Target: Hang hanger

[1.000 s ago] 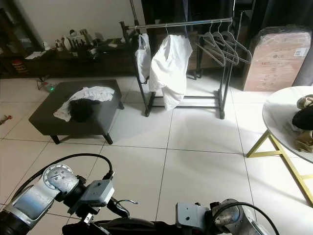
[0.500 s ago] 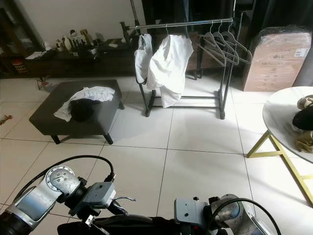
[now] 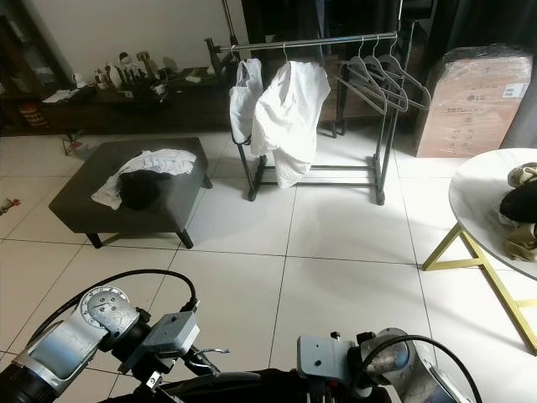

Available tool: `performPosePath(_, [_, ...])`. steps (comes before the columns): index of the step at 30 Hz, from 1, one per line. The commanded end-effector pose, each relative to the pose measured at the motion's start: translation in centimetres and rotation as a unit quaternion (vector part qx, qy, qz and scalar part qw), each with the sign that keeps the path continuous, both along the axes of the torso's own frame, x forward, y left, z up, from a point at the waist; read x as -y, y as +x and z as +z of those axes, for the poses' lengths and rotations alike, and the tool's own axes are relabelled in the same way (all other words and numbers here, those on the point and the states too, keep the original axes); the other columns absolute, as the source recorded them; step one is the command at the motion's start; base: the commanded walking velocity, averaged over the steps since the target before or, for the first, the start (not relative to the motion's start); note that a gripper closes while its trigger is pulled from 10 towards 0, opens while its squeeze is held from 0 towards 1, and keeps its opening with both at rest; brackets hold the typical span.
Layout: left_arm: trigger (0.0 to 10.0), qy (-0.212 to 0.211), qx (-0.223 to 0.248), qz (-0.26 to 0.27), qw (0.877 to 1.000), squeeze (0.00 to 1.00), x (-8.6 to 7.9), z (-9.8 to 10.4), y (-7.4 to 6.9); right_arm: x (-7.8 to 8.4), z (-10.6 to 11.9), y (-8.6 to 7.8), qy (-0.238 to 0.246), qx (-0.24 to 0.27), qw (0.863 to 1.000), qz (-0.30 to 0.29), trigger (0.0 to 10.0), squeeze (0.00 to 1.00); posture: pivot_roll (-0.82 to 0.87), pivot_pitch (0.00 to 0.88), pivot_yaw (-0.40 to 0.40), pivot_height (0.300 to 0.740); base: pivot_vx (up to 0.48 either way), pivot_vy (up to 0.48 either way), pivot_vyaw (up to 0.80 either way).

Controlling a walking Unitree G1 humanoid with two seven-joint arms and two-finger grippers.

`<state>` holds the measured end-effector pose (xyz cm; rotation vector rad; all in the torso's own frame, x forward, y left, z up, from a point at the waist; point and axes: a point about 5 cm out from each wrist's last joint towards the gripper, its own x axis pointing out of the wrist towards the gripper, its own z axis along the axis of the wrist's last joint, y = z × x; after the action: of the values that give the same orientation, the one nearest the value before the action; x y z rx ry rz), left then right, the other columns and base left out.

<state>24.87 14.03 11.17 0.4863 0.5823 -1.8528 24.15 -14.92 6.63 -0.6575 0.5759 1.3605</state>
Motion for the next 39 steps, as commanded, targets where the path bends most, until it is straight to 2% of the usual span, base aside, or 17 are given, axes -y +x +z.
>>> performPosePath(1, [10.0,0.018,-0.009,0.000,1.000,0.00,-0.3,-0.8,-0.3,-1.1,1.1,0.4,0.021,0.024,0.999,0.013,0.0,0.00,-0.14,0.087,0.123,0.740,0.000,0.000,0.00])
performPosePath(5, [10.0,0.033,0.021,0.018,0.999,0.00,-0.1,-1.5,0.0,-1.2,1.3,0.7,0.021,0.029,0.999,0.012,0.0,0.00,-0.14,0.087,0.124,0.740,0.000,0.000,0.00])
performPosePath(8, [10.0,0.028,0.023,0.021,0.999,0.00,-0.1,-1.5,0.0,-1.2,1.3,0.7,0.020,0.030,0.999,0.012,0.0,0.00,-0.14,0.087,0.123,0.740,0.000,0.000,0.00])
performPosePath(9, [10.0,0.024,0.044,0.036,0.998,0.00,0.1,-1.4,0.4,-1.2,1.3,0.7,0.020,0.030,0.999,0.012,0.0,0.00,-0.13,0.087,0.123,0.740,0.000,0.000,0.00])
performPosePath(17, [10.0,0.013,0.078,0.055,0.995,0.00,0.4,-1.1,1.2,-1.3,1.3,0.6,0.020,0.028,0.999,0.013,0.0,0.00,-0.13,0.086,0.125,0.740,0.000,0.000,0.00])
performPosePath(21, [10.0,0.014,0.076,0.055,0.996,0.00,0.3,-1.2,1.1,-1.3,1.3,0.6,0.020,0.028,0.999,0.013,0.0,0.00,-0.13,0.086,0.126,0.740,0.000,0.000,0.00])
performPosePath(33, [10.0,0.032,0.022,0.034,0.999,0.00,-0.2,-1.6,0.0,-1.6,1.7,1.1,0.026,0.035,0.999,0.010,0.0,0.00,-0.13,0.085,0.128,0.740,0.000,0.000,0.00])
performPosePath(39, [10.0,0.042,0.045,0.056,0.997,0.00,-0.1,-1.9,0.3,-1.9,1.9,1.3,0.029,0.039,0.999,0.009,0.0,0.00,-0.13,0.085,0.130,0.740,0.000,0.000,0.00])
